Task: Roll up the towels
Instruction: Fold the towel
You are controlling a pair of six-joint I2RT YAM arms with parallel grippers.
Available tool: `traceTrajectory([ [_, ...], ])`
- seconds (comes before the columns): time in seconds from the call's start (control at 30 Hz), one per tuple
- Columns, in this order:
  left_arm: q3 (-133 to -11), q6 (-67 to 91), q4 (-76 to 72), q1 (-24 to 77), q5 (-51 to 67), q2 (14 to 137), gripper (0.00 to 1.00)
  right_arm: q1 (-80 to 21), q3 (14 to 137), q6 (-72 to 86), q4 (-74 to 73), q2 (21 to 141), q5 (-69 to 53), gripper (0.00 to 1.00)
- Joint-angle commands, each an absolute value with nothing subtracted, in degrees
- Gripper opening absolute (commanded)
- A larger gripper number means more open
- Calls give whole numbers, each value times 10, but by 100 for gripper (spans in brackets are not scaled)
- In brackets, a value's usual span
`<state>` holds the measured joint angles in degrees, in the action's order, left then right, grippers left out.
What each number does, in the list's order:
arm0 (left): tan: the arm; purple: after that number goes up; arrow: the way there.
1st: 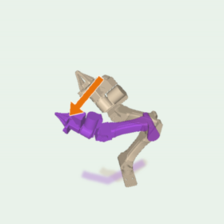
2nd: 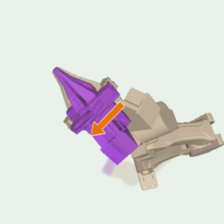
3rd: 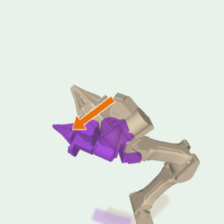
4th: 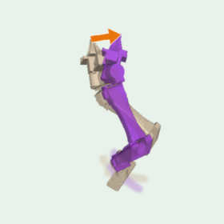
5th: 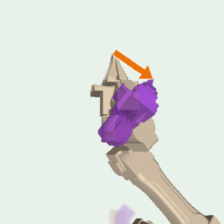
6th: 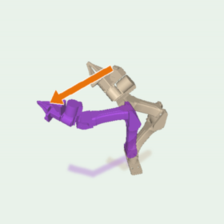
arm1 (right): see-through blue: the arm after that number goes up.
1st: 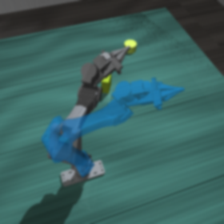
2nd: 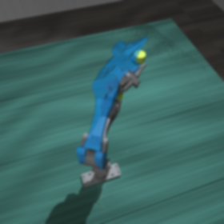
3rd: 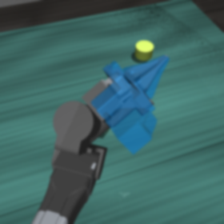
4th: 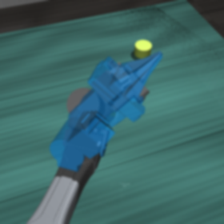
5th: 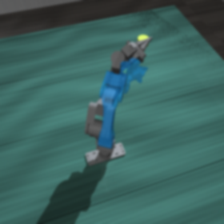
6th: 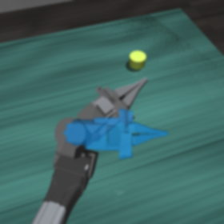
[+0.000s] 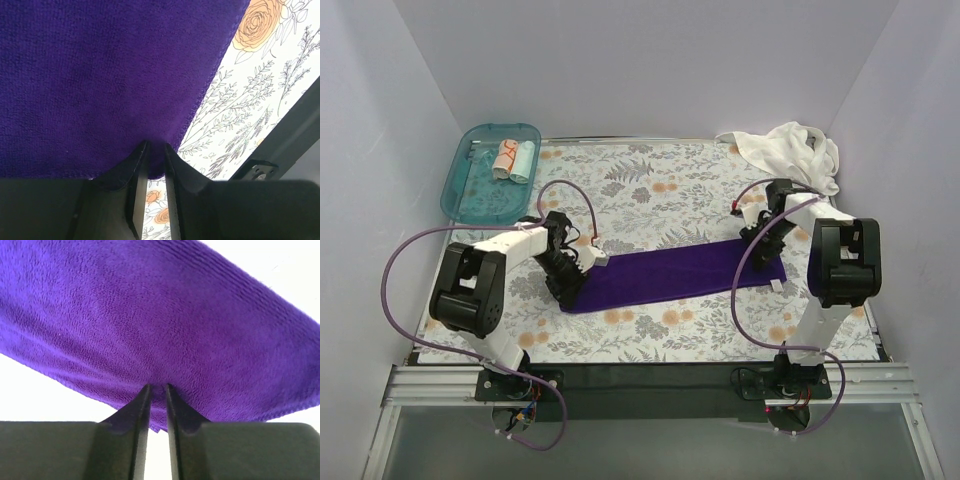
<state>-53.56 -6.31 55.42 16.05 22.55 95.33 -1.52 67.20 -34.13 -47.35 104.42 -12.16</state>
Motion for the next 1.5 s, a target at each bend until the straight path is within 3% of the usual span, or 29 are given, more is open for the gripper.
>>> traceTrajectory([
  [0.0,-555,-97,498,143,171,975,23,-12,717,-338,-427,1054,-120,26],
  [0.23,-609,-50,561,147,351,941,33,-5,729,-314,-465,970,-170,38],
  [0.43,-634,-20,548,148,356,896,39,62,723,-247,-461,961,-138,36],
  [0.5,-636,-18,546,147,354,894,48,84,719,-228,-453,976,-123,34],
  [0.6,-636,-9,534,148,336,887,54,91,700,-224,-417,990,-98,35],
  [1.13,-663,-4,537,147,322,904,56,59,650,-212,-367,1047,-87,38],
  [1.23,-662,-4,537,148,317,906,56,51,637,-210,-366,1042,-90,35],
  [1.37,-664,-4,534,148,316,910,56,50,620,-214,-366,1040,-93,24],
  [1.43,-666,-4,535,147,313,911,56,50,614,-218,-367,1031,-98,15],
  [1.47,-670,-4,535,147,313,913,56,51,611,-221,-367,1027,-98,5],
])
